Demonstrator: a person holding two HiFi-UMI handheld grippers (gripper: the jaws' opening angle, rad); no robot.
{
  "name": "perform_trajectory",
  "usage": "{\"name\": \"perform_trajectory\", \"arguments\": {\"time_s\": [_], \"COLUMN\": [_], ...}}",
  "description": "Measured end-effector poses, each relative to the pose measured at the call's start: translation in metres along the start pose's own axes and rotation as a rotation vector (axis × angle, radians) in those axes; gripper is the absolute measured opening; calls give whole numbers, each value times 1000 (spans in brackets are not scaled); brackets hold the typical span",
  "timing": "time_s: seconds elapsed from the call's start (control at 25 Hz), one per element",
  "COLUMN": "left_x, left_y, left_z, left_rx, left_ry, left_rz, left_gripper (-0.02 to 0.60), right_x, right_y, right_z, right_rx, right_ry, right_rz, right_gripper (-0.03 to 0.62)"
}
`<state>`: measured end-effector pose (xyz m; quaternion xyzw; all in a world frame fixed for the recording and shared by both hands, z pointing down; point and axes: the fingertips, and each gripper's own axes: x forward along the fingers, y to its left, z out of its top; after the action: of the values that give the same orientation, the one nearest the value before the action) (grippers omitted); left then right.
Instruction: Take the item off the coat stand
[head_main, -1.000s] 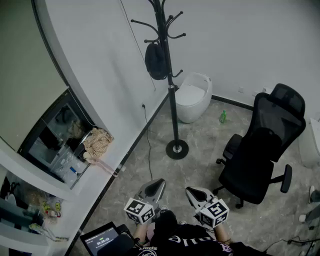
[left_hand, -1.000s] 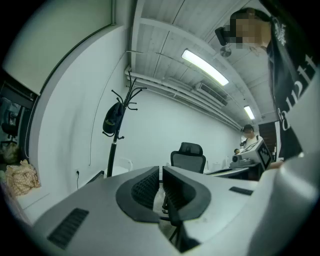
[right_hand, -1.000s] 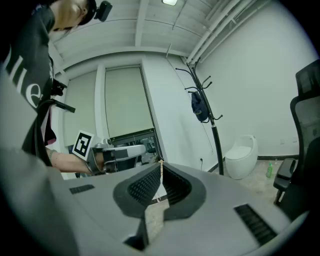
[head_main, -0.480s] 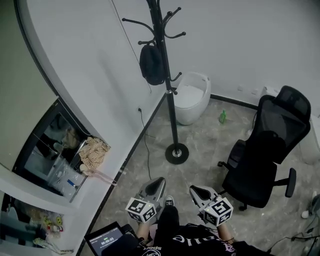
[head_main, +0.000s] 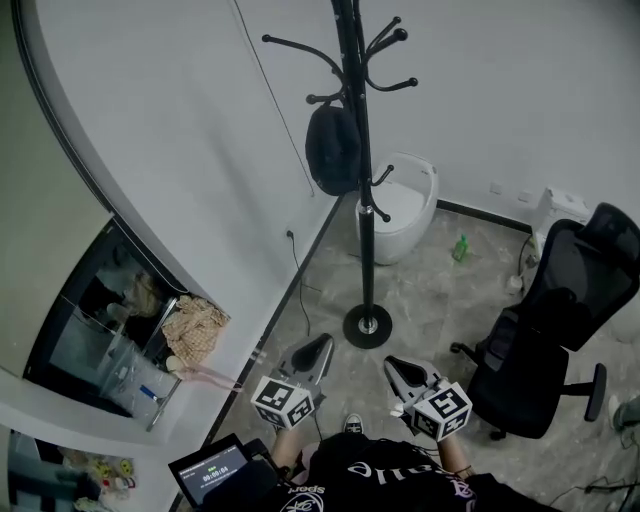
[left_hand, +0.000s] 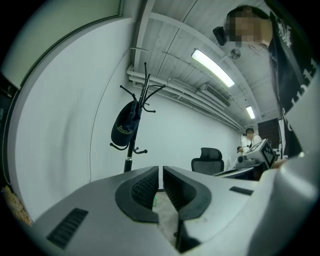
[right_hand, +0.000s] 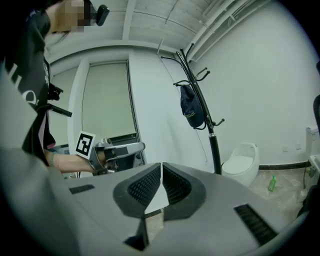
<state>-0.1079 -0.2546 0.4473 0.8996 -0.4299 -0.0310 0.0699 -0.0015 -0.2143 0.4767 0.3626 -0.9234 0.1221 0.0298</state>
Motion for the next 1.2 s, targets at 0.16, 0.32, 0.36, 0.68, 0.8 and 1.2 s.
{"name": "perform_trajectory", "arguments": {"time_s": [0.16,0.32,0.36,0.68,0.8,1.2], "left_x": [28,72,84,171,202,288], "left_y": [43,73,79,119,132,180], "left_z": [18,62,75,164,181,198], "left_rx": [27,91,113,237,286,321], "left_ry": [-7,-68,-79,-187,-186,-114], "left_rz": [-17,-35,-36,27,68,248], "left_gripper": [74,134,146,207,216,256], "right_x": [37,52,54,71,81,99], "right_y": [-6,-21,-25,-75,-102,-193], "right_z": [8,3,2,9,18,50], "right_rx": [0,5,9,10,-3,-31], "right_ry": [-5,33,41,86,80,81], "right_rz": [-5,-19,-25,-6,16,65], "right_gripper": [18,18,18,18,18,18]}}
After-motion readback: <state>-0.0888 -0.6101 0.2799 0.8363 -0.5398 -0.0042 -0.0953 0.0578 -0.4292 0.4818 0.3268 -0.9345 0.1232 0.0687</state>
